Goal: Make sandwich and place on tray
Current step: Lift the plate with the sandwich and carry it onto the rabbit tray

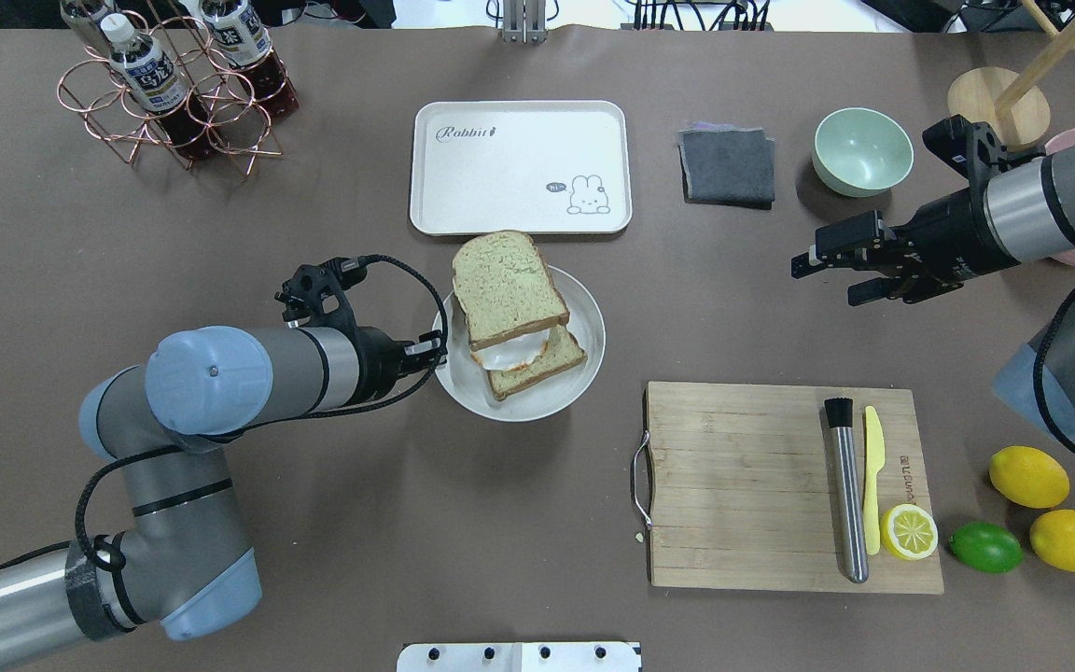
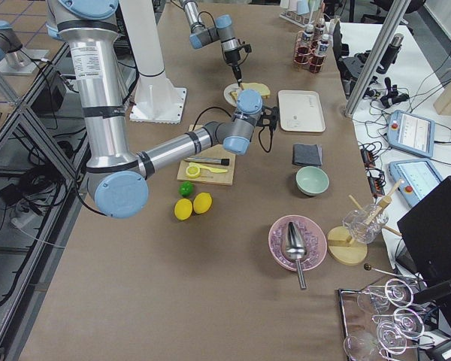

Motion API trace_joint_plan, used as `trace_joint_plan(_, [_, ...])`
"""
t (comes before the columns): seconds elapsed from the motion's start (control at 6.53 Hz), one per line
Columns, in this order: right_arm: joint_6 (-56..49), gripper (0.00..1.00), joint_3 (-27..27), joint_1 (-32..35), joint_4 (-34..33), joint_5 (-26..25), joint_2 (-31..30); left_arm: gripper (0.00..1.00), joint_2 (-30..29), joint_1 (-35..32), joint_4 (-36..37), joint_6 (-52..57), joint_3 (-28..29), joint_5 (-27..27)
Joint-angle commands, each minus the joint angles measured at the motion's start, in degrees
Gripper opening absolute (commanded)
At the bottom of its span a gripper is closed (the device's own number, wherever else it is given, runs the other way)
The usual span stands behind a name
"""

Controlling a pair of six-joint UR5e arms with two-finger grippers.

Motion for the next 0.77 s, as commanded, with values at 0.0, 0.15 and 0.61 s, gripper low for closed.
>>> trace_joint_plan(0.0, [0.13, 0.99, 0.13, 0.09, 0.09, -0.08, -0.02, 0.0, -5.3, -4.32, 0.78, 0.12, 5.92, 1.43])
trace_joint_plan(0.15, [0.22, 0.99, 0.22, 0.0, 0.09, -0.17, -0.1, 0.0, -10.3, -6.95, 0.61, 0.12, 12.49, 1.34])
trace_joint_plan(0.61, [0.31, 0.99, 0.39, 0.0, 0.09, -0.26, -0.19, 0.0, -17.61, -11.01, -0.09, 1.79, 24.38, 1.43])
